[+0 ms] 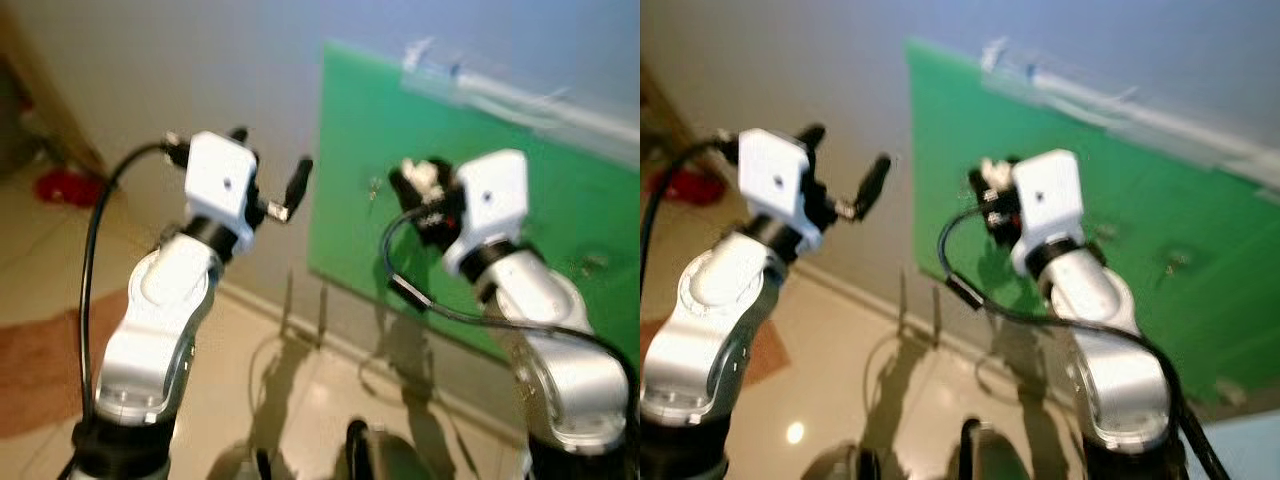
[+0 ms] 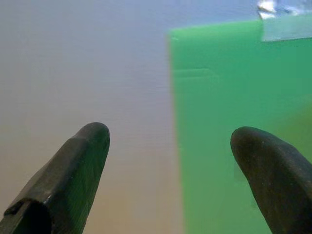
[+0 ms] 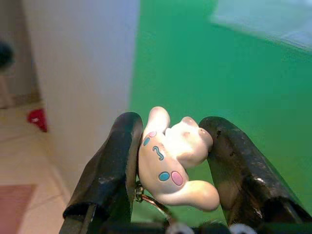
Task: Hang keys on a hook
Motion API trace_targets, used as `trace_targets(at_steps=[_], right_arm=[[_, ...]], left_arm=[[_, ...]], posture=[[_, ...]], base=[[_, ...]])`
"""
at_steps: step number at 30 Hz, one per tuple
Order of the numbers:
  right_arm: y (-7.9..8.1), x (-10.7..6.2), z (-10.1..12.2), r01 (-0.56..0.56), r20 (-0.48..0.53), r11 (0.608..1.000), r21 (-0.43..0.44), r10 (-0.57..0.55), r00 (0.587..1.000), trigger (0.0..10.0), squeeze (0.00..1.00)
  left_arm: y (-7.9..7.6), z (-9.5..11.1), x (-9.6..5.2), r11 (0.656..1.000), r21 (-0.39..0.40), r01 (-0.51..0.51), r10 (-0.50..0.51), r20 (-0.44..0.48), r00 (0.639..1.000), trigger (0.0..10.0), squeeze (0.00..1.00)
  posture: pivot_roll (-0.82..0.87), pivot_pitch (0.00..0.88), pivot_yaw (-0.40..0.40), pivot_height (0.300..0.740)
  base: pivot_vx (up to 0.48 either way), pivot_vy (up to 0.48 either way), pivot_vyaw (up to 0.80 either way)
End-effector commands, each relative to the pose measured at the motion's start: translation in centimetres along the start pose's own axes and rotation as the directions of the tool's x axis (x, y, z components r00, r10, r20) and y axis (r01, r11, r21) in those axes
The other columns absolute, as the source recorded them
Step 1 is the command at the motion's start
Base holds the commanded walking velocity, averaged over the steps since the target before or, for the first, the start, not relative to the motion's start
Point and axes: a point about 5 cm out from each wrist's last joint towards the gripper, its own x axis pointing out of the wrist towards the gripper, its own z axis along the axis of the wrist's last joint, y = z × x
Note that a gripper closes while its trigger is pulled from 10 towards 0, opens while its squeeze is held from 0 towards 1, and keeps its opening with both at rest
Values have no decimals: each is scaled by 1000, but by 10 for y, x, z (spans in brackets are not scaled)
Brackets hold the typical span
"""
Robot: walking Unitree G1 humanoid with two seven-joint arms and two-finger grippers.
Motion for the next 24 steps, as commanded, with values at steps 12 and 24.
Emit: trace_targets(at_steps=[12, 24], right_arm=[[-5, 52, -35, 5, -38, 1000, 0, -5, 999, 0, 0], [-7, 68, -49, -9, -31, 997, -76, 7, 1000, 0, 0]], left_arm=[[2, 4, 2, 999, 29, 30, -30, -11, 999, 10000, 0], [7, 6, 4, 998, 53, 28, -27, -12, 1000, 10000, 0]], posture=[[-5, 220, -19, 740], [4, 222, -2, 740]], base=[[0, 0, 0], [0, 0, 0]])
